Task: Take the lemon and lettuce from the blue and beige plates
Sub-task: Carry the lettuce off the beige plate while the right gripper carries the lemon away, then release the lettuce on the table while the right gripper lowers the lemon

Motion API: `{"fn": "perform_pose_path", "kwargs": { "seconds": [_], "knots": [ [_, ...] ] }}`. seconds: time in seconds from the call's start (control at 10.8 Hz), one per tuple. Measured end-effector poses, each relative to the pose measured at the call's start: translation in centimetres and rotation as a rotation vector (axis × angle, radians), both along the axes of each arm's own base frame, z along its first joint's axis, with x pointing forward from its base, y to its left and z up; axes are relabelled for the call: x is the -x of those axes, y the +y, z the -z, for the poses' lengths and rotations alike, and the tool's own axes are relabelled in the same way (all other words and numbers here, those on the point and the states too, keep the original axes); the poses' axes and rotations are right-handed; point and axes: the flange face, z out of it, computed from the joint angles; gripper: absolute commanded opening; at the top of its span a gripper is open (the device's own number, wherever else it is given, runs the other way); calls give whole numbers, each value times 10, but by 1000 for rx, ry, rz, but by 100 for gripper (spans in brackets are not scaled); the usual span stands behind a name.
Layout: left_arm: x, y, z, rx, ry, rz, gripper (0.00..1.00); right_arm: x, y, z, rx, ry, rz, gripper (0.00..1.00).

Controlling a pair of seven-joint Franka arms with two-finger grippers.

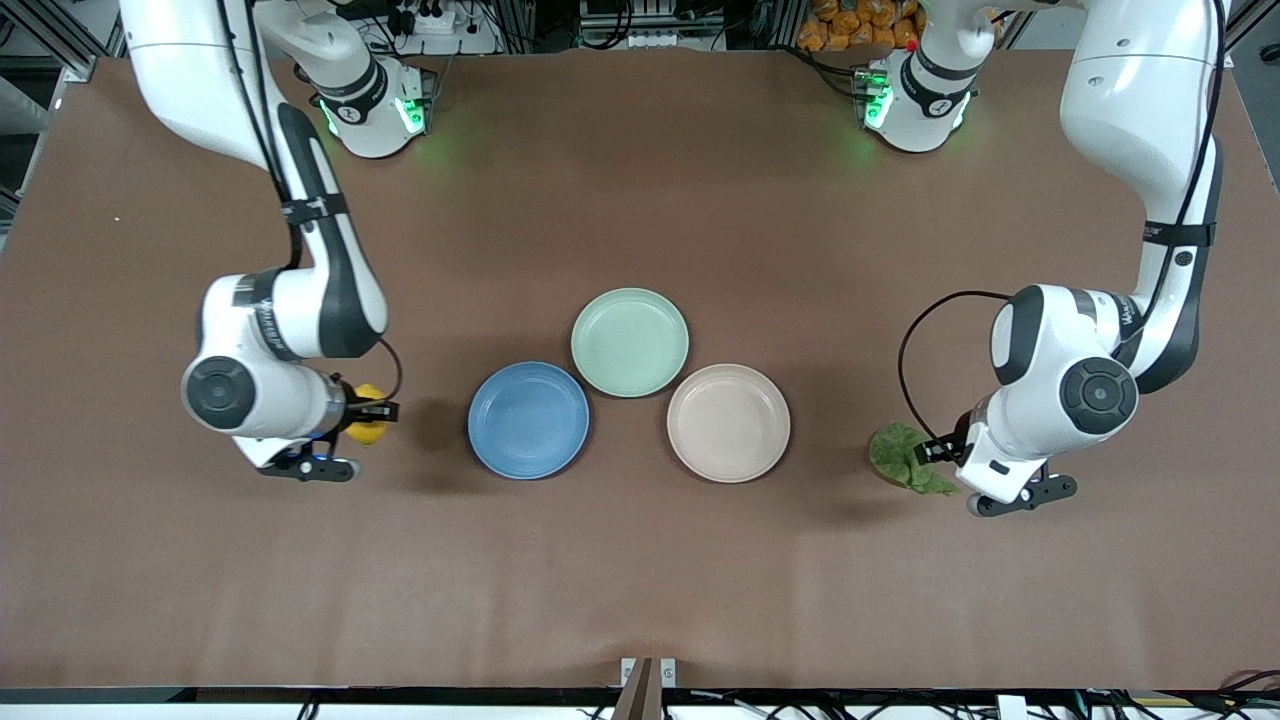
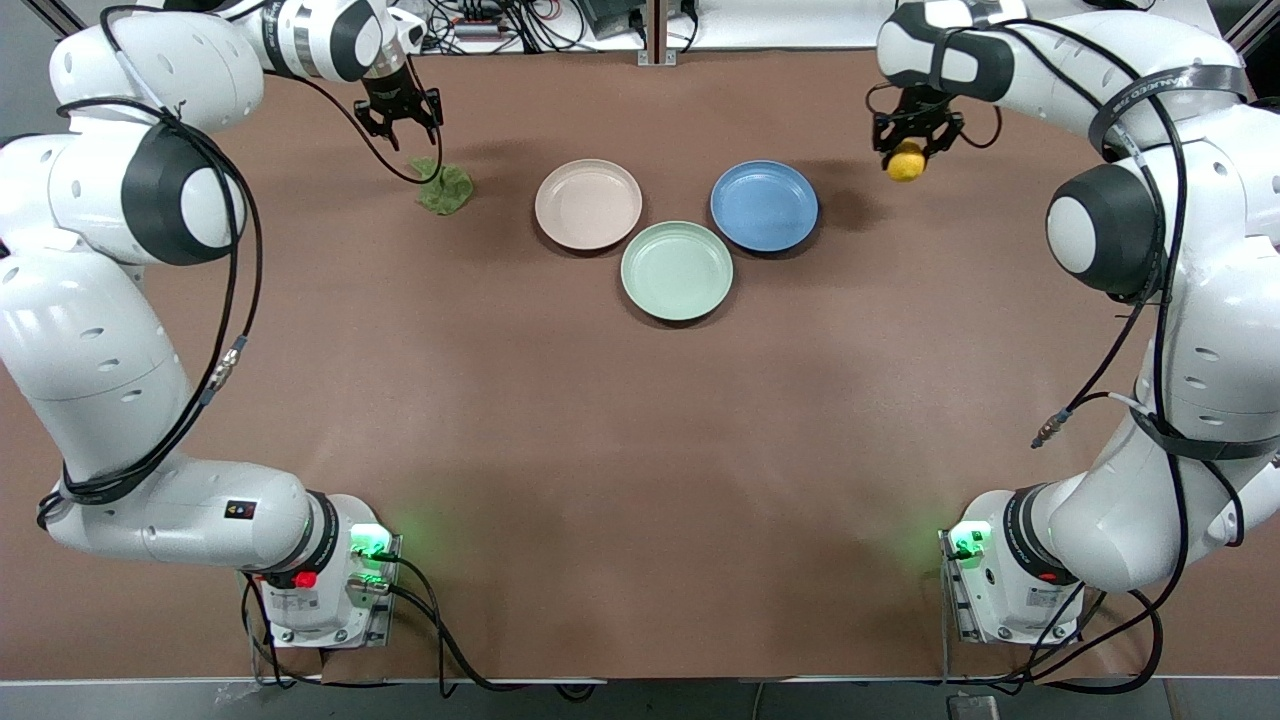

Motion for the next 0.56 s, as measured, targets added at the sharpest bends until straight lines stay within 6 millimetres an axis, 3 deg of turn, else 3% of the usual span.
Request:
{"fn": "perform_pose_path", "kwargs": {
  "seconds": [0.56],
  "knots": [
    [63, 28, -36, -17, 29, -24, 100, -4, -63, -6, -18, 13, -40, 35]
  ]
}}
